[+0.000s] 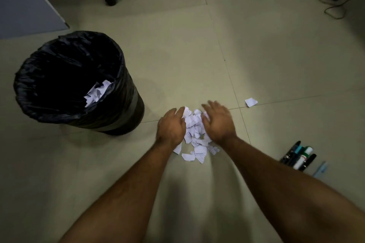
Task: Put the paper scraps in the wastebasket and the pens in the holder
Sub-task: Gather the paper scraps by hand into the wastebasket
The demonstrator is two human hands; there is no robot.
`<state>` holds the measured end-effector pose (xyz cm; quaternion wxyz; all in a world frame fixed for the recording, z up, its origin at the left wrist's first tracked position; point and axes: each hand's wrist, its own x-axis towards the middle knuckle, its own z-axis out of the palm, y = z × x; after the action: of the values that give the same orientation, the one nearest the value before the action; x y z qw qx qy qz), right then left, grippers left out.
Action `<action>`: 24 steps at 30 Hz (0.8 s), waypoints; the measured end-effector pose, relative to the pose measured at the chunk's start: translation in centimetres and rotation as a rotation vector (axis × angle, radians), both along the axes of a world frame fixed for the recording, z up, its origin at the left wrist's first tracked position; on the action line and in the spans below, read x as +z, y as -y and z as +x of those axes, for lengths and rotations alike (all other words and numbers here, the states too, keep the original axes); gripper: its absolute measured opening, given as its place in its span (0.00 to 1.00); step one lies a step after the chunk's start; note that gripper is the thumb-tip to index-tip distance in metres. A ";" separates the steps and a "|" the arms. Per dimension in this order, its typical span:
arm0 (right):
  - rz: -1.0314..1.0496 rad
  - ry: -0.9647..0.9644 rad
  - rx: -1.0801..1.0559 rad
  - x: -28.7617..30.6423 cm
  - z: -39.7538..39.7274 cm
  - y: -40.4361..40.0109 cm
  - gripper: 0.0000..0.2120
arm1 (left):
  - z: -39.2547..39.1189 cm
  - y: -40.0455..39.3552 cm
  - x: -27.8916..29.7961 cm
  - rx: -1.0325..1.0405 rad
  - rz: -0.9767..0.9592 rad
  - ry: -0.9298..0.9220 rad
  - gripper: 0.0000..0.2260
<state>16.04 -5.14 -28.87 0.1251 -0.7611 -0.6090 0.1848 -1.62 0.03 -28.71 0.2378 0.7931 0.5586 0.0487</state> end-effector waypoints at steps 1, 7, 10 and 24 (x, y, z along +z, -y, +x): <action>0.013 0.087 -0.075 0.4 1.1 0.1 0.31 | -0.7 0.5 0.4 0.041 0.009 -0.040 0.25; -0.317 0.098 -0.431 0.6 6.7 -0.3 0.43 | -1.0 1.4 1.6 0.148 -0.267 -0.261 0.46; -0.320 0.084 -0.312 -0.2 4.0 0.0 0.38 | 1.1 1.9 2.1 0.070 -0.309 -0.254 0.44; -0.201 0.079 0.106 1.5 -3.4 2.9 0.21 | 3.9 4.2 2.4 -0.051 -0.132 -0.419 0.15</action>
<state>12.68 -8.07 -27.39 0.0143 -0.7431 -0.6315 0.2210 2.27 -4.22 -26.32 0.1689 0.7823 0.5778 -0.1599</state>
